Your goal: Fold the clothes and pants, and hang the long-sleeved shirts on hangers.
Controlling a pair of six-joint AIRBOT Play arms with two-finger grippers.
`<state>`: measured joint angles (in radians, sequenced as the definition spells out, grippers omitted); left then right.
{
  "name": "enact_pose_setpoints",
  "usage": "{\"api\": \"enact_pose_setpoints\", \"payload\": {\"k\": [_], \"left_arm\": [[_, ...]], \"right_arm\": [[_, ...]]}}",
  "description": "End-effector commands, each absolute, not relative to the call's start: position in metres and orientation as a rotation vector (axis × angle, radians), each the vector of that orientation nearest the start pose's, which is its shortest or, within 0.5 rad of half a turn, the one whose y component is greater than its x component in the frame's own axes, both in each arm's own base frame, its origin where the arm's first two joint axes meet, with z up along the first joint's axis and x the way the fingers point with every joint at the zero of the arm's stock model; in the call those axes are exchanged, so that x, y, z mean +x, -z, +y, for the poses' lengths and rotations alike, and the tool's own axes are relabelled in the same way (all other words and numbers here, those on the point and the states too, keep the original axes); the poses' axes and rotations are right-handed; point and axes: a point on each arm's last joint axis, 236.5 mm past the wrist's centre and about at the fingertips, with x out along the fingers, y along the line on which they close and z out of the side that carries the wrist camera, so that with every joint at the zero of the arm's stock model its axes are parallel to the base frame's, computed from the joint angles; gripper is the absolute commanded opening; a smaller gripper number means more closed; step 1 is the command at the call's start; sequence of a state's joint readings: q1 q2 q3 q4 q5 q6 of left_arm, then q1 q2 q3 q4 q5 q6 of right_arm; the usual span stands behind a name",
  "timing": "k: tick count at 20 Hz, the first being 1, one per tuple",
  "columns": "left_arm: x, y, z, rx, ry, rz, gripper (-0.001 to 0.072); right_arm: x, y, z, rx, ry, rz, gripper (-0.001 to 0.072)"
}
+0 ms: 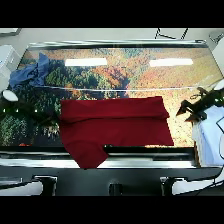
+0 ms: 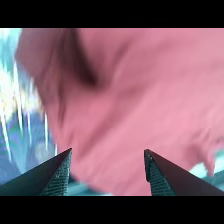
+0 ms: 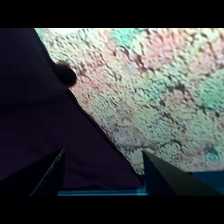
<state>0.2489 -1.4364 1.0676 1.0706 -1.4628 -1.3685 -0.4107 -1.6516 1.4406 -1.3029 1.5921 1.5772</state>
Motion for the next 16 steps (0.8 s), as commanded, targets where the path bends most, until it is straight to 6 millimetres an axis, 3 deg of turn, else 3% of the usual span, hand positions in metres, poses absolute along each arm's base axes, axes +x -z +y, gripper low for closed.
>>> {"api": "enact_pose_setpoints", "payload": {"k": [1, 3, 5, 9, 14, 15, 16], "left_arm": [[0.226, 0.071, -0.059, -0.624, 0.324, 1.735, 0.0526], [0.193, 0.087, -0.08, -0.683, 0.351, 1.723, 0.0525], [0.176, 0.096, -0.096, -0.752, 0.365, 1.716, 0.0525], [0.176, 0.101, -0.115, -0.869, 0.371, 1.675, 0.0523], [0.177, 0.11, -0.129, -0.839, 0.352, 1.672, 0.0492], [0.18, 0.111, -0.132, -0.844, 0.343, 1.666, 0.0436], [0.181, 0.112, -0.135, -0.842, 0.333, 1.666, 0.0298]], "right_arm": [[0.306, 0.048, -0.082, 0.62, 0.095, 1.773, 0.0581], [0.293, 0.055, -0.076, 0.634, 0.095, 1.802, 0.058], [0.287, 0.057, -0.073, 0.642, 0.09, 1.823, 0.058], [0.287, 0.056, -0.07, 0.655, 0.078, 1.824, 0.0579], [0.288, 0.056, -0.07, 0.654, 0.079, 1.821, 0.0579], [0.288, 0.056, -0.07, 0.654, 0.079, 1.82, 0.0579], [0.288, 0.057, -0.07, 0.654, 0.08, 1.819, 0.0579]]}}
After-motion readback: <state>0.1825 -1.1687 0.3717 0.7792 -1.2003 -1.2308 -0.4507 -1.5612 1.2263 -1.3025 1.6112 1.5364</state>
